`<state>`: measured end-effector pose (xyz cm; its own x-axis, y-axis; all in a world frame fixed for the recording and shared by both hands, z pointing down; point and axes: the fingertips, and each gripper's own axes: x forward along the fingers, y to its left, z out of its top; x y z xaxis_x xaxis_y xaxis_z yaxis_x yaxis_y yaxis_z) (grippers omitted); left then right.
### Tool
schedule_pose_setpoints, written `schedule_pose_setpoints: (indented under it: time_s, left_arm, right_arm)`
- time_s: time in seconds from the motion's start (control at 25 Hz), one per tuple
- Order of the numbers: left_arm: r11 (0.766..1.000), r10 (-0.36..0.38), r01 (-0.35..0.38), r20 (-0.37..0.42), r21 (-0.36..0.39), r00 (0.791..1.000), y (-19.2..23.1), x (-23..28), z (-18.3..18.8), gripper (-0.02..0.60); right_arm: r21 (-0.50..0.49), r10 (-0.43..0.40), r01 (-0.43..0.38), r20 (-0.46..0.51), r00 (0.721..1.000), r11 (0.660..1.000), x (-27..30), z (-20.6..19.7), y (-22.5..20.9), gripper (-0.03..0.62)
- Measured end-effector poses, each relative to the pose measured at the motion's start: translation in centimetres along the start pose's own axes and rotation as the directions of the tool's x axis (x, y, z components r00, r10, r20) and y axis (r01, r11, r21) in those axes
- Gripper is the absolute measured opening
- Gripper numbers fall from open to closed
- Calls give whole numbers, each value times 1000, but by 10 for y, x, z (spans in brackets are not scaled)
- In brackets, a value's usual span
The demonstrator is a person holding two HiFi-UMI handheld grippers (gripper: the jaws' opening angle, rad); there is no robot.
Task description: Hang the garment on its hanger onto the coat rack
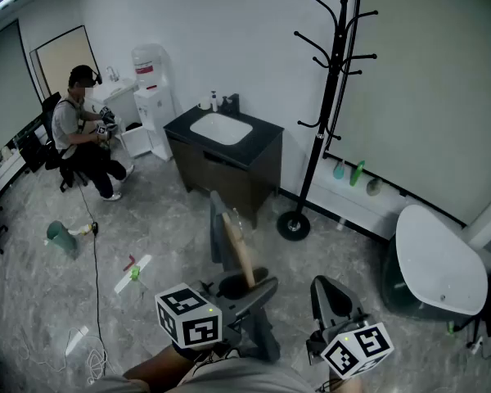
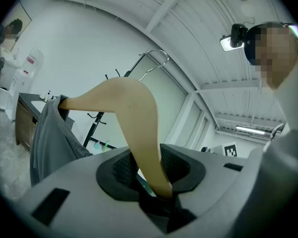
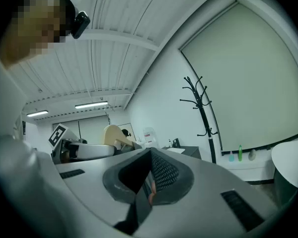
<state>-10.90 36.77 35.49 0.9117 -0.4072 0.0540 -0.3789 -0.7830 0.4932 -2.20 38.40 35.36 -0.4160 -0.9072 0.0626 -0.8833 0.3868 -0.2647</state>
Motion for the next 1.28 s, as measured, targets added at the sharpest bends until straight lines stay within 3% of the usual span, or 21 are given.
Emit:
schedule_pose_setpoints:
  time_s: [0.88, 1.28]
  left_arm:
    - [999, -50, 51, -54, 14, 997, -18, 19, -9, 127]
    - [996, -85, 87, -81, 28, 993, -30, 44, -1, 129]
  right_arm:
    - [11, 41, -41, 14, 999, 999, -13, 1, -2, 14]
    - [40, 40, -44, 77, 996, 998, -39, 16, -33, 15]
